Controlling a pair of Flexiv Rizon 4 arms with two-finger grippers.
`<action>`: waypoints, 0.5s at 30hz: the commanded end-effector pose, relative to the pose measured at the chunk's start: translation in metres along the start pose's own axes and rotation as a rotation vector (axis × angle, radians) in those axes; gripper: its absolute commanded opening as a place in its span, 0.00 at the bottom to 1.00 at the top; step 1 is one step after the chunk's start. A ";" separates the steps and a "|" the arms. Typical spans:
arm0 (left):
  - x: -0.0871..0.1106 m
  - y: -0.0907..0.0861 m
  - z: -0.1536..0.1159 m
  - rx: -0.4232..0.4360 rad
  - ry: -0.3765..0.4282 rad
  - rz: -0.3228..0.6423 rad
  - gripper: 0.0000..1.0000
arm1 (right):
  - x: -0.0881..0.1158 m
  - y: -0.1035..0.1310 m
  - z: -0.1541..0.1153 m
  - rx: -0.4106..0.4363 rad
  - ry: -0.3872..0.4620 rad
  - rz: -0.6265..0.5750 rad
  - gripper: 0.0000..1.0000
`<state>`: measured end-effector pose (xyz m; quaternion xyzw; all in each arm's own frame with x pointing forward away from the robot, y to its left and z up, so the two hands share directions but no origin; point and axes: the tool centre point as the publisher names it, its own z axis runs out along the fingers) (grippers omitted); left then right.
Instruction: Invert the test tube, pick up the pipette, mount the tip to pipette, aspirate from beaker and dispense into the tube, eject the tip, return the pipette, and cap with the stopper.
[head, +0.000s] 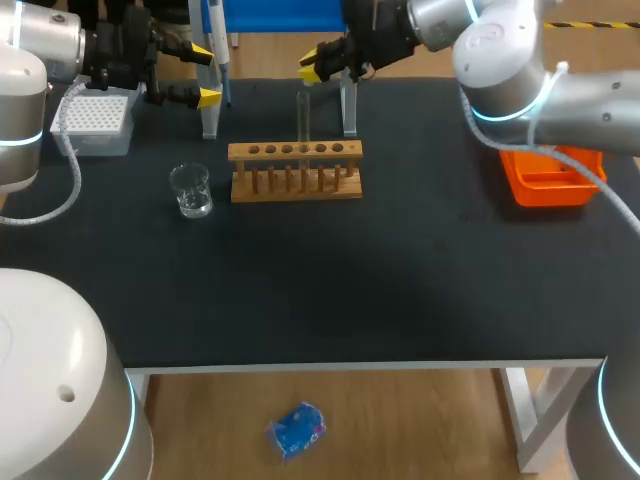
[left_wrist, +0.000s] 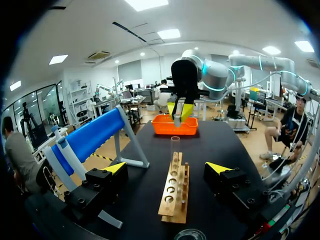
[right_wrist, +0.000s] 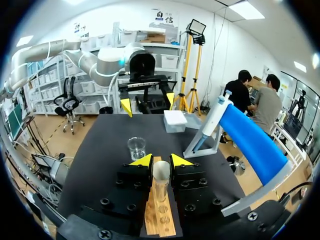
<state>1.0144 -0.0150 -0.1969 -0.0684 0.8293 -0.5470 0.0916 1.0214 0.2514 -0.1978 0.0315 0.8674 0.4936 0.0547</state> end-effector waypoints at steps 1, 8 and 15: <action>0.000 -0.001 -0.001 -0.002 0.003 -0.001 1.00 | -0.002 -0.002 0.013 -0.005 0.003 -0.001 0.00; 0.000 -0.001 -0.001 -0.002 0.003 -0.001 1.00 | 0.000 -0.006 0.014 -0.010 -0.003 0.008 0.00; 0.000 -0.001 -0.001 -0.002 0.003 -0.001 1.00 | 0.002 -0.012 0.012 -0.011 -0.010 0.014 0.00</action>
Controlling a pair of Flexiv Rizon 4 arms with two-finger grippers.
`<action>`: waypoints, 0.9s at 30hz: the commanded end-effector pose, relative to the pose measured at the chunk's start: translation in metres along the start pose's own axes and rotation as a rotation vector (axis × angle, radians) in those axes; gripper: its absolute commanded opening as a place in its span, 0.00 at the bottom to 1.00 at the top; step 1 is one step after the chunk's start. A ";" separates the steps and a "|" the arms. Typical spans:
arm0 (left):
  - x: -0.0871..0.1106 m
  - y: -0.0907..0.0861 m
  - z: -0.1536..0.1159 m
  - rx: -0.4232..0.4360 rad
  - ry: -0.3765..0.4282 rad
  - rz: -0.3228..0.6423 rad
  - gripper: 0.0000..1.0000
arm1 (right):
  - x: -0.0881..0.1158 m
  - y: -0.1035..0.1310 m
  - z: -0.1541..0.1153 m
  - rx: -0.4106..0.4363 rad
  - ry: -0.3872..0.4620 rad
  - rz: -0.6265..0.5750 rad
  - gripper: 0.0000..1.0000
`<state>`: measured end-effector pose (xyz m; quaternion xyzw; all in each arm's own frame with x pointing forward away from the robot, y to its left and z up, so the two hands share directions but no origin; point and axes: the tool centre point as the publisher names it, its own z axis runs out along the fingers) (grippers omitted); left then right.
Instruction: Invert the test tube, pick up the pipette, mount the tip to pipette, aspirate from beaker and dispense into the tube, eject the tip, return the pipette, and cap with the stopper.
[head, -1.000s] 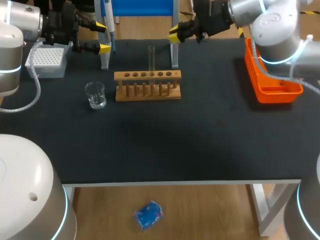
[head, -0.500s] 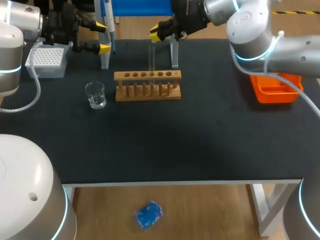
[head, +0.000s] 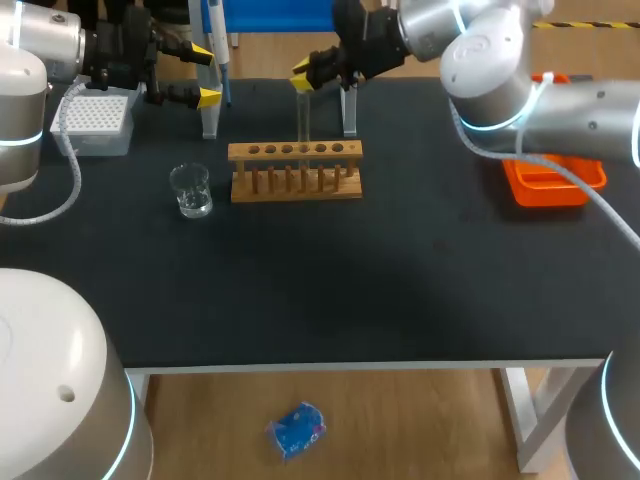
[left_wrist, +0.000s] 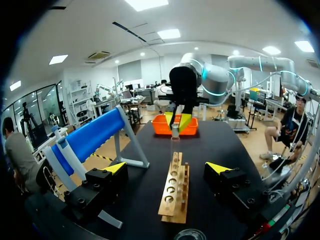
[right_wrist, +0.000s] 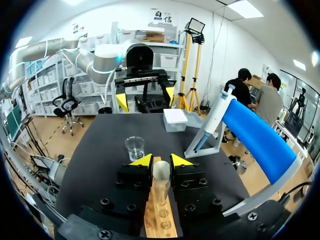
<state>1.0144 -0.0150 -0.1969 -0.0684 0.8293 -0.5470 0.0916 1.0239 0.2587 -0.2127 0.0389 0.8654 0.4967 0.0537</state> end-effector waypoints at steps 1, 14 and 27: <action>0.000 -0.001 -0.001 -0.002 0.003 -0.001 1.00 | 0.003 -0.003 -0.002 -0.005 -0.004 0.001 0.00; 0.000 -0.001 -0.001 -0.002 0.003 -0.001 1.00 | 0.006 -0.011 -0.002 0.004 -0.002 0.016 0.00; 0.000 -0.001 -0.001 -0.002 0.003 -0.001 1.00 | 0.007 -0.018 0.003 0.007 -0.002 0.036 0.00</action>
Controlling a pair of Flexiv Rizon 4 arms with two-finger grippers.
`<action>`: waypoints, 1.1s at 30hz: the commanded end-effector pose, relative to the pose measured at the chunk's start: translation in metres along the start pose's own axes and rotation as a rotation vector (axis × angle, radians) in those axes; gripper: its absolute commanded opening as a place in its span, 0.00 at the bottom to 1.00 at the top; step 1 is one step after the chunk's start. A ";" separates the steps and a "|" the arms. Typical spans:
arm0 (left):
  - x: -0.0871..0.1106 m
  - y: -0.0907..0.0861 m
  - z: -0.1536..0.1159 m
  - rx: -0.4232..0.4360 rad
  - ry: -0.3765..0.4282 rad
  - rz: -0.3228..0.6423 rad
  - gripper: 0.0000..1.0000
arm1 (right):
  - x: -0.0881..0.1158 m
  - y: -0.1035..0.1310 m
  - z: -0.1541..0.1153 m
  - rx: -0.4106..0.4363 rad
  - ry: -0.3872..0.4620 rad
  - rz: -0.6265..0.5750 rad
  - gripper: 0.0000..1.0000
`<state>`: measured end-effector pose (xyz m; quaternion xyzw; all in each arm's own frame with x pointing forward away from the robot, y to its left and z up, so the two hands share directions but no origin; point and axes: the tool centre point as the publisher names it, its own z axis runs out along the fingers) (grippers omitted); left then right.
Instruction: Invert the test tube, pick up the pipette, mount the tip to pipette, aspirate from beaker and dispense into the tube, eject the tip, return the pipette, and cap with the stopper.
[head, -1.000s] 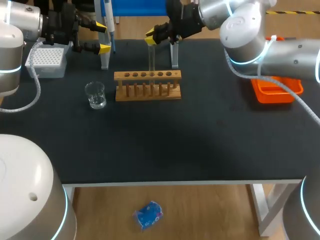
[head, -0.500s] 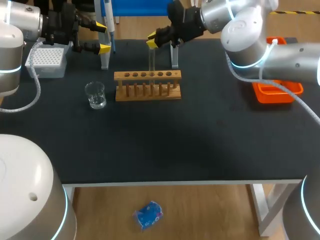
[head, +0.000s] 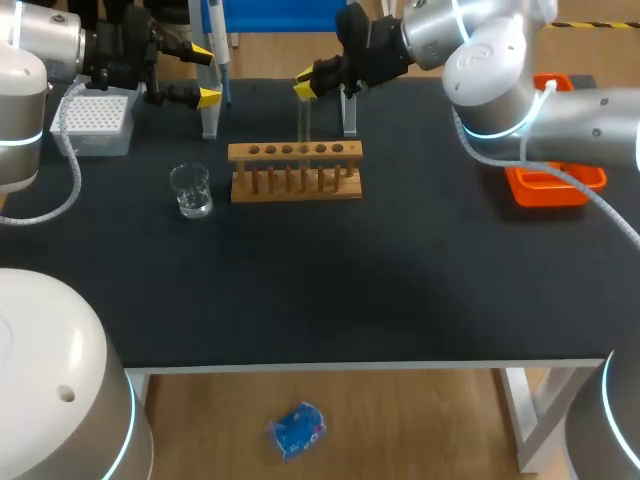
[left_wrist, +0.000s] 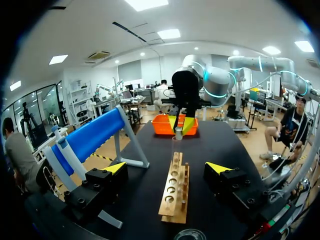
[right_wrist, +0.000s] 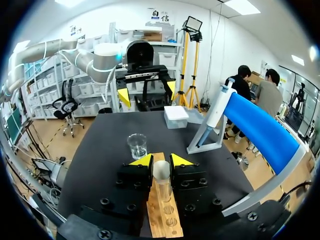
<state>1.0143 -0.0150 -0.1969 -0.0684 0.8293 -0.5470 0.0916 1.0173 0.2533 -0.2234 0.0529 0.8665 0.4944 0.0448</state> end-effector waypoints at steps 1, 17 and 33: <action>0.000 -0.001 -0.001 -0.002 0.003 -0.001 1.00 | 0.000 -0.006 0.004 -0.001 -0.004 0.004 0.00; 0.000 -0.001 -0.001 -0.002 0.003 -0.001 1.00 | -0.009 0.005 0.003 -0.026 -0.027 -0.007 0.00; 0.000 -0.001 -0.001 -0.002 0.003 -0.001 1.00 | -0.004 -0.014 0.011 -0.013 -0.019 0.024 0.00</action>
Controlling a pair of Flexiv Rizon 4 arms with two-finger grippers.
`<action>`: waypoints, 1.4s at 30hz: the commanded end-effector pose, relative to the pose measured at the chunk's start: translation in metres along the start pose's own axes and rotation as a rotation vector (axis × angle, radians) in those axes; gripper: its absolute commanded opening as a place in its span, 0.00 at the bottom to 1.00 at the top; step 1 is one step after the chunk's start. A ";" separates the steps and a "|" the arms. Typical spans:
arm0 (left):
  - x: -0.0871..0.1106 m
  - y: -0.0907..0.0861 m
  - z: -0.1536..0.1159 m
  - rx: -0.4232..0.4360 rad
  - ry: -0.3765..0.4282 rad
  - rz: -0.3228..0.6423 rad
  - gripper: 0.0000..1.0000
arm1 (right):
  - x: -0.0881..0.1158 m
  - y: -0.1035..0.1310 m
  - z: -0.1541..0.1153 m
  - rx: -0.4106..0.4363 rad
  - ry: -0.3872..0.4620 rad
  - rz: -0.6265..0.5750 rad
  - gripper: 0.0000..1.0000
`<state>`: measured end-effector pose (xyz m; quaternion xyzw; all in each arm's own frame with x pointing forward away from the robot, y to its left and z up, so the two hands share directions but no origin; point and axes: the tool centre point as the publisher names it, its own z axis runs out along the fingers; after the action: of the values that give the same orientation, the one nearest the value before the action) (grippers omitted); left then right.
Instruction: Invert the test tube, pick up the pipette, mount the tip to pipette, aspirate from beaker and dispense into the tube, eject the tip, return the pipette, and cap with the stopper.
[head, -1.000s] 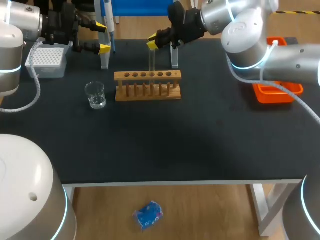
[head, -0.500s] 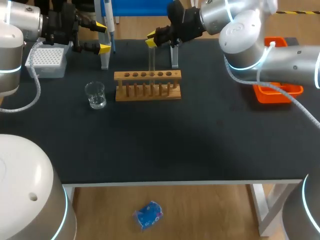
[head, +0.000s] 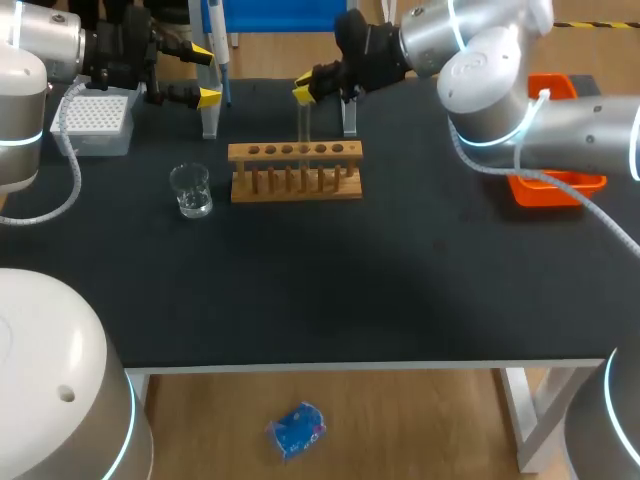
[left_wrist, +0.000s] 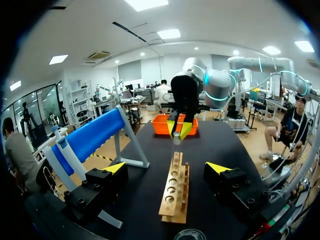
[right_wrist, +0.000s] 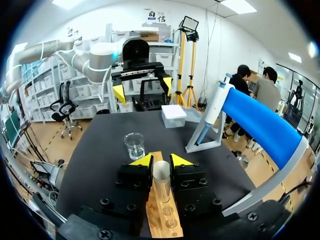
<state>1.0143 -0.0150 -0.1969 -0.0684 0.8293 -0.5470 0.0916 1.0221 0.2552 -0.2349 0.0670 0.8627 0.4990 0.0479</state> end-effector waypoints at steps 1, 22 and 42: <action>0.000 -0.001 -0.001 -0.002 0.003 -0.001 1.00 | 0.000 -0.007 0.004 -0.002 0.000 0.005 0.00; 0.000 -0.001 -0.001 -0.002 0.003 -0.001 1.00 | -0.003 -0.007 -0.001 -0.015 -0.015 0.023 1.00; 0.000 -0.001 -0.001 -0.002 0.003 -0.001 1.00 | -0.001 0.038 -0.038 -0.287 0.002 -0.049 0.88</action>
<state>1.0143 -0.0150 -0.1968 -0.0684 0.8293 -0.5470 0.0917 1.0210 0.2496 -0.1811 0.0490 0.8100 0.5805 0.0673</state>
